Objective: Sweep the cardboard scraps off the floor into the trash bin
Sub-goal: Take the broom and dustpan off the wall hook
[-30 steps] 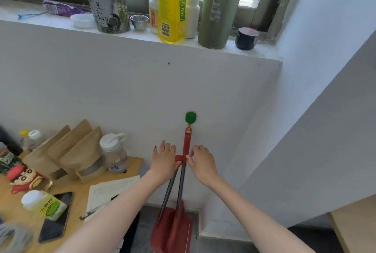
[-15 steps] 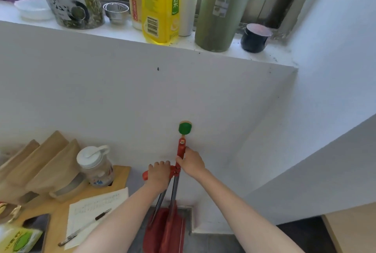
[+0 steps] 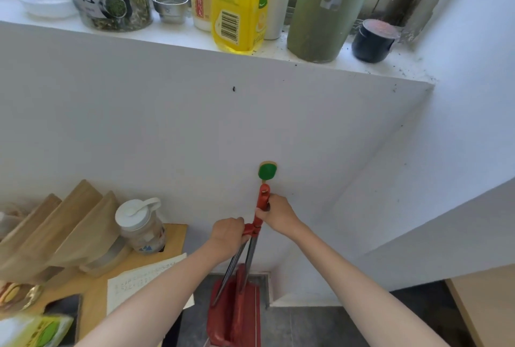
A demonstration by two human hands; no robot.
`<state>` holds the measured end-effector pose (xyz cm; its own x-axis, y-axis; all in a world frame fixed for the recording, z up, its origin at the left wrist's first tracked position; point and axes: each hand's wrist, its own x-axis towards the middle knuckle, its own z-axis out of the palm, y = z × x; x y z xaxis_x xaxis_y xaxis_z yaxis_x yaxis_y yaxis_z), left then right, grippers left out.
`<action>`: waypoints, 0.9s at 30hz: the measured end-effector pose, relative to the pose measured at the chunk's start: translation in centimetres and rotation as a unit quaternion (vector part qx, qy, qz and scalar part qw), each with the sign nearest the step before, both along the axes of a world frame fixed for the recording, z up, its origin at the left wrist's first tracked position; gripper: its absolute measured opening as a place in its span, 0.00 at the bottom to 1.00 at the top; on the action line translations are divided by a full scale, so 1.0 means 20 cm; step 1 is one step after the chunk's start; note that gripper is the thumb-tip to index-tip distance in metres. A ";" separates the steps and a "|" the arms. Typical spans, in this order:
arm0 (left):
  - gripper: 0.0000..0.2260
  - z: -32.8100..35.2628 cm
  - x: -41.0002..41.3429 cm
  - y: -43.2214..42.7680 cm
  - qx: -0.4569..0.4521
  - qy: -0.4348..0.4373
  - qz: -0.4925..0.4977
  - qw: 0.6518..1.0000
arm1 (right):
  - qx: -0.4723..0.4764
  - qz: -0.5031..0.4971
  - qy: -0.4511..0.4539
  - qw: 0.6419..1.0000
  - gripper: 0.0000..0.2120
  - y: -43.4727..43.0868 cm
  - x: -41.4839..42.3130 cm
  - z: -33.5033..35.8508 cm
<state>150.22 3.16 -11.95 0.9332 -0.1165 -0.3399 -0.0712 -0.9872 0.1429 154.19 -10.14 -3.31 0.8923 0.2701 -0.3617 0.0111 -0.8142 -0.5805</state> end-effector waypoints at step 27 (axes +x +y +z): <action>0.17 0.17 -1.20 -0.31 -0.090 -0.153 0.108 0.978 | 0.141 0.021 0.182 0.973 0.19 -0.45 -1.09 0.08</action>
